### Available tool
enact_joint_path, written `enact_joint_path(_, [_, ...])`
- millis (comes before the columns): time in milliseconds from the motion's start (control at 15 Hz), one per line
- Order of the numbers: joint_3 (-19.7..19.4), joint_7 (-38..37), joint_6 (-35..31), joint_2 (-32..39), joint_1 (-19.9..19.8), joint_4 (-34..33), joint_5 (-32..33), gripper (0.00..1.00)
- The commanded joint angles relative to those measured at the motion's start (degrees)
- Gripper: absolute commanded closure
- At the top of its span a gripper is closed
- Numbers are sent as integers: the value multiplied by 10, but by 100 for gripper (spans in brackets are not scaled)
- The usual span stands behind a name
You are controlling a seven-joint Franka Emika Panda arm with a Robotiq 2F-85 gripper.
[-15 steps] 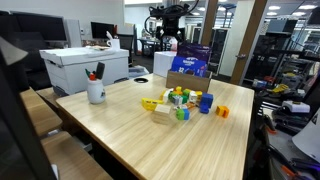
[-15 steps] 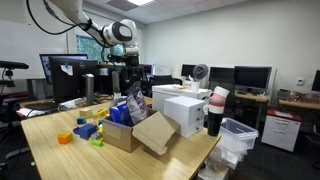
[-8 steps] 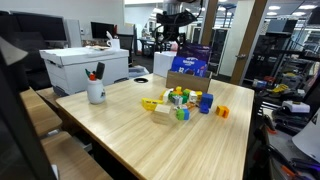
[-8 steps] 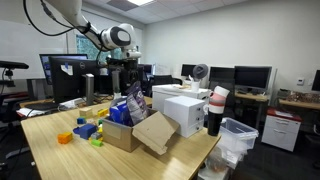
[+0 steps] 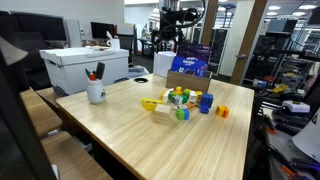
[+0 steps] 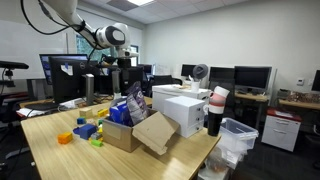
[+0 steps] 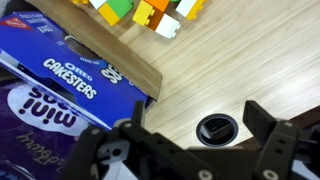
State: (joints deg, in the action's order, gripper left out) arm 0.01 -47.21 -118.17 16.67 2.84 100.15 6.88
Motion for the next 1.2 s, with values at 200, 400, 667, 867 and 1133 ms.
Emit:
enact_joint_path(200, [7,187,57,-19,9,-4,-4,0])
enact_joint_path(400, [11,253,89,-18,15,-16,2,0])
enact_joint_path(667, [18,335,129,-14,22,-36,13,0])
enact_joint_path(867, [23,386,145,-13,25,-48,11,0])
enact_joint_path(1133, [20,357,131,-5,28,-50,5,0])
